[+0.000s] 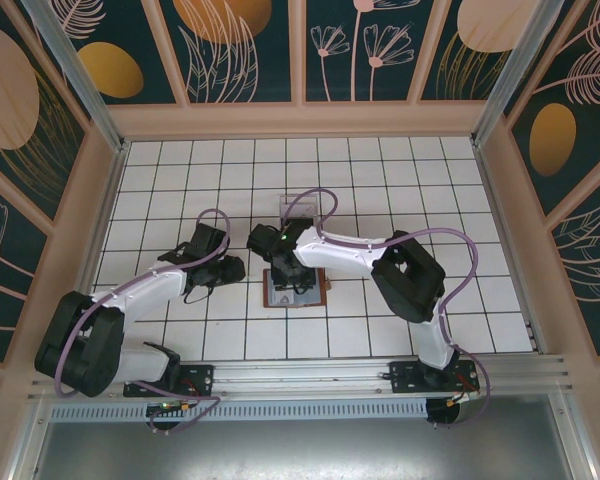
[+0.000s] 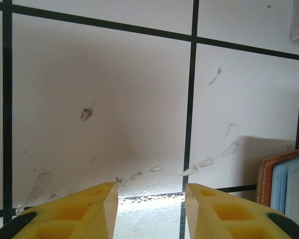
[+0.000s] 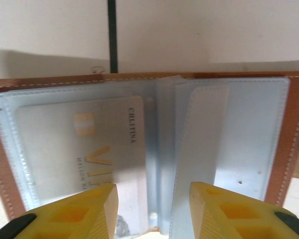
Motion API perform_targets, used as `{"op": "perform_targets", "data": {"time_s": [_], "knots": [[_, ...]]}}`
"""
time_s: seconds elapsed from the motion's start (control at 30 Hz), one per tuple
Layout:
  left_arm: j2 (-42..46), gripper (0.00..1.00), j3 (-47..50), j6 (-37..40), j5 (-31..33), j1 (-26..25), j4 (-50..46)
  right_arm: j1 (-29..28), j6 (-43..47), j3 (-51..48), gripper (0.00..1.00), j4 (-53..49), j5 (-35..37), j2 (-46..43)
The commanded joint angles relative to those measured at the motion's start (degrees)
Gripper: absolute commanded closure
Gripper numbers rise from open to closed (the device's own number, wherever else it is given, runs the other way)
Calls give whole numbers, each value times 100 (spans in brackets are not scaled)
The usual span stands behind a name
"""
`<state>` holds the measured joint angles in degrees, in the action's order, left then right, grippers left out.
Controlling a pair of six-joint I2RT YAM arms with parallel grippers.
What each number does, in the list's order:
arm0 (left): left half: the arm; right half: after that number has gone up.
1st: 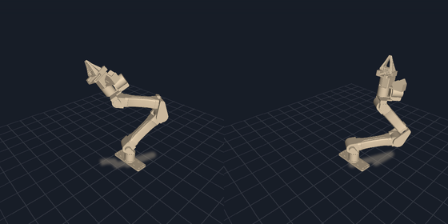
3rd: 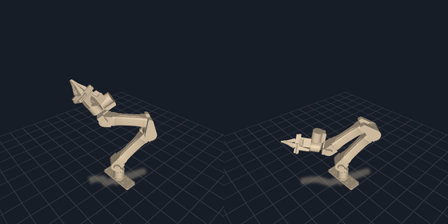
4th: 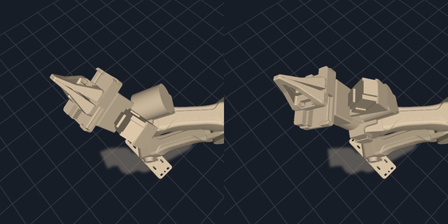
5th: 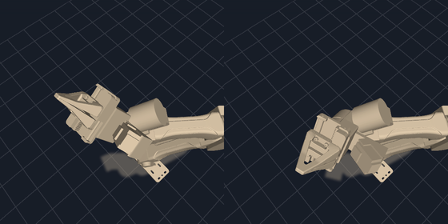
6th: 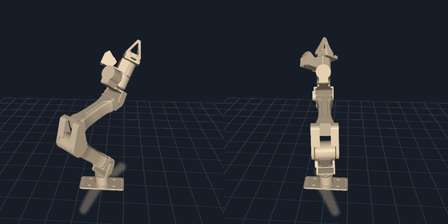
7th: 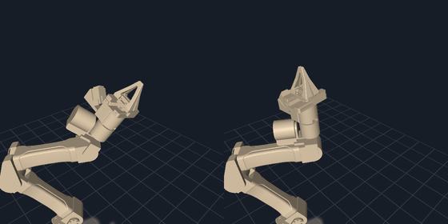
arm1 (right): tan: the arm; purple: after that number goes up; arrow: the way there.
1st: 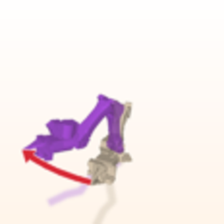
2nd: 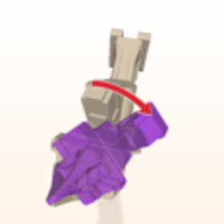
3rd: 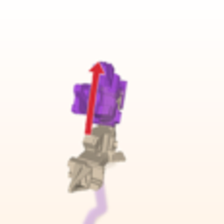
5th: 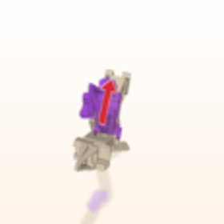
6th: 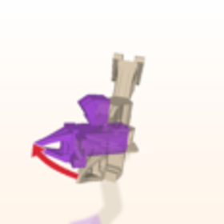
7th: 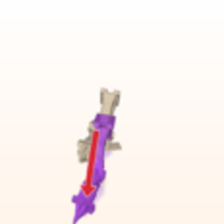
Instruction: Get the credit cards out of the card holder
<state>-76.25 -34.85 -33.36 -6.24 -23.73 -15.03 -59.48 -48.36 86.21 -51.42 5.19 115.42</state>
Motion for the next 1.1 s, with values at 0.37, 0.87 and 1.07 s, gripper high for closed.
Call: {"op": "perform_targets", "data": {"time_s": [0.37, 0.87, 1.07], "knots": [[-239, 60, -242, 302, -476, 35, 9, 157, -21, -315, 55, -406, 538, -562], [-251, 61, -268, 83, -879, -187, 182, 474, 61, -1042, 55, -299, 700, -1008], [-396, 62, -370, -106, -879, -597, 314, 613, 91, -1545, 55, 101, 617, -1166]]}}
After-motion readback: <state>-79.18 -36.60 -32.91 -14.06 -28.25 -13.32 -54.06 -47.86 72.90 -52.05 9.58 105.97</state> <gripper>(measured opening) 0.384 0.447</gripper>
